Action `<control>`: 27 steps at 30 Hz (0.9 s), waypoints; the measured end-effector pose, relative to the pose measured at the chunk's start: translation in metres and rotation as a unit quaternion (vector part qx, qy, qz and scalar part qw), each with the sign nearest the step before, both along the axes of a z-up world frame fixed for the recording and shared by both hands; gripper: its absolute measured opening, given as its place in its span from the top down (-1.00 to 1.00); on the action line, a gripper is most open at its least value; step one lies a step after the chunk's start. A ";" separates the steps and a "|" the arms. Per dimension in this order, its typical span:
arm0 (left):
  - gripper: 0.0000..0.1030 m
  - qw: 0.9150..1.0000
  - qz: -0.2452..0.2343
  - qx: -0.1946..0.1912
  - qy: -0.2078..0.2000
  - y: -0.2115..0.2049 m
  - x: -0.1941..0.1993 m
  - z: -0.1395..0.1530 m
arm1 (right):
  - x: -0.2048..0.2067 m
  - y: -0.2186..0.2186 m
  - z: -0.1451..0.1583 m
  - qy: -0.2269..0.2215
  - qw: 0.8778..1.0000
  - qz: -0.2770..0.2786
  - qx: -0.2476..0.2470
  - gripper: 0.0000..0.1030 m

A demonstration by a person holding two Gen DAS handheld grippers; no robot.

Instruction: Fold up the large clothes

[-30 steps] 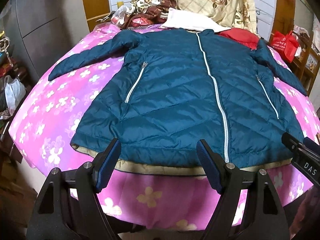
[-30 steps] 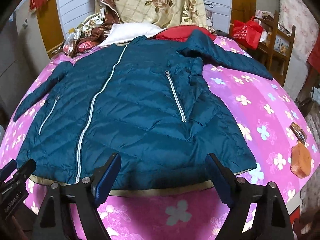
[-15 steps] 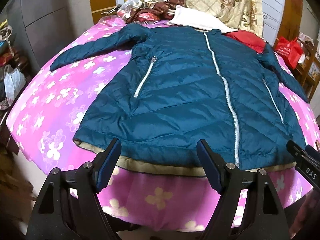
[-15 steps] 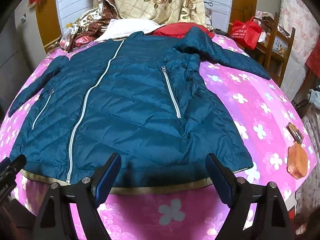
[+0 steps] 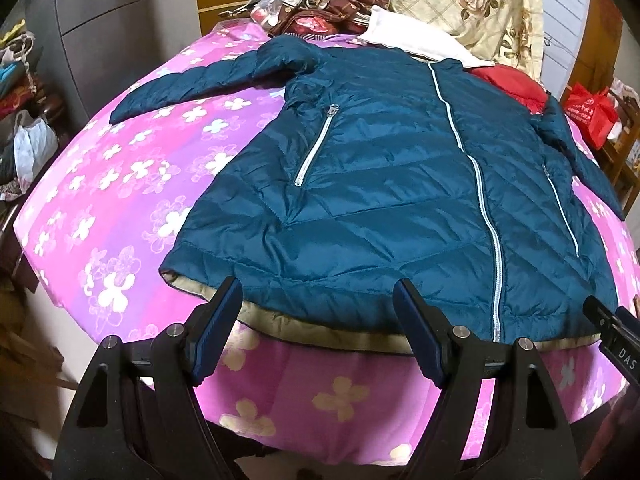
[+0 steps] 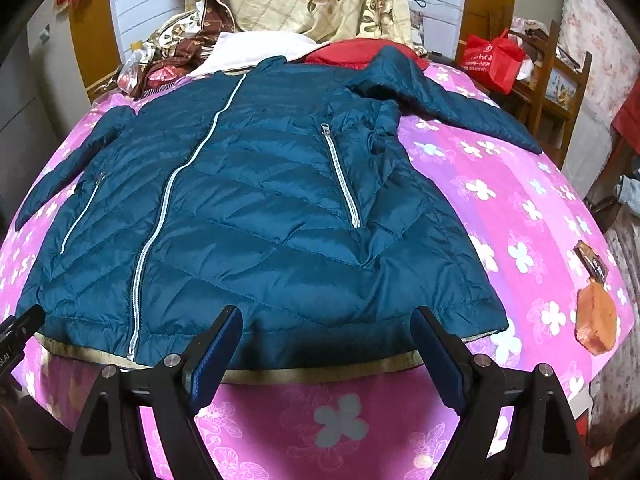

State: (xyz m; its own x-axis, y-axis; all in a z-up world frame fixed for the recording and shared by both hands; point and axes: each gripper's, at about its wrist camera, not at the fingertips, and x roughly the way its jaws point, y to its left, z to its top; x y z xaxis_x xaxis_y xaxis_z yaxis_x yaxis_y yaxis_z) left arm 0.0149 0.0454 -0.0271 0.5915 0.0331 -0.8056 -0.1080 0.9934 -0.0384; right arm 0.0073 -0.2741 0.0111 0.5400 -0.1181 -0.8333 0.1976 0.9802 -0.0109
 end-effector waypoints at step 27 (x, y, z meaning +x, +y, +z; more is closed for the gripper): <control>-0.52 0.982 0.067 -0.174 0.032 0.146 0.053 -0.030 | -0.016 -0.176 -0.024 0.011 0.985 -0.140 0.105 -0.64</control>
State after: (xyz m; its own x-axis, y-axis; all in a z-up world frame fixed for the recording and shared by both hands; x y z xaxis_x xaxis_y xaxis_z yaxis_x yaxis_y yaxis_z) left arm 0.0683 0.1916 -0.0572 0.5486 -0.1776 -0.8170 -0.2496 0.8978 -0.3628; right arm -0.0086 -0.4504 -0.0132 0.4914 -0.0841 -0.8669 0.4627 0.8685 0.1781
